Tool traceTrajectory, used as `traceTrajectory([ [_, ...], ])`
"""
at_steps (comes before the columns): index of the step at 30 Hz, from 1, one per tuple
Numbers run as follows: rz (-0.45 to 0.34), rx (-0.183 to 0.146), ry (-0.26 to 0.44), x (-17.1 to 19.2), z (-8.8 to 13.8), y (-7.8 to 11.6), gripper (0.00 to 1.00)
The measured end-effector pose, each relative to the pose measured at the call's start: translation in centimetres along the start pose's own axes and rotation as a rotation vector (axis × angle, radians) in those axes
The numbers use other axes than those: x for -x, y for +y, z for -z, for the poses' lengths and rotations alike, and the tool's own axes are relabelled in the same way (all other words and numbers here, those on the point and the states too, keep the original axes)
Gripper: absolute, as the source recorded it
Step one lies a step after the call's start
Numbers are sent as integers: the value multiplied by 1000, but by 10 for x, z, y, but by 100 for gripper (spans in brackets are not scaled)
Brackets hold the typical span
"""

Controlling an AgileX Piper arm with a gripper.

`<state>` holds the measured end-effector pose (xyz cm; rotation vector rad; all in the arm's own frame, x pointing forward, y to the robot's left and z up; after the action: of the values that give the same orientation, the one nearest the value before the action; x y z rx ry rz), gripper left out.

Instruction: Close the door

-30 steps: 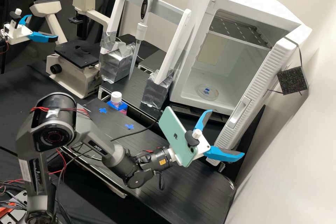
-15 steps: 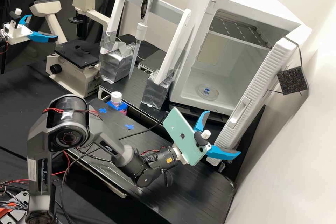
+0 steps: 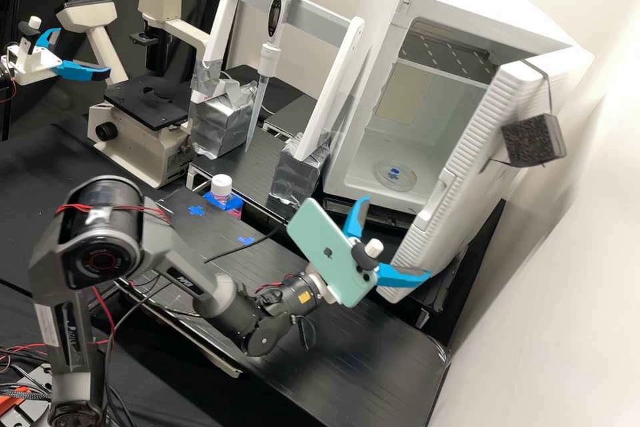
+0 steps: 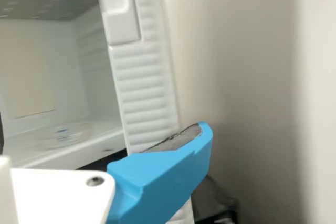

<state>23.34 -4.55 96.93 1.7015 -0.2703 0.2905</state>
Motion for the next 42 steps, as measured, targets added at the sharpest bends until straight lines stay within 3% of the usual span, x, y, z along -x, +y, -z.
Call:
traceTrajectory([
  [6, 66, 26, 110, 9, 32, -15, 100],
  [18, 225, 16, 280, -2, 64, -51, 100],
  [37, 266, 6, 273, -13, 57, -59, 100],
  [39, 253, -10, 262, -11, 55, -59, 100],
  [42, 172, -75, 215, -4, 51, -60, 100],
])
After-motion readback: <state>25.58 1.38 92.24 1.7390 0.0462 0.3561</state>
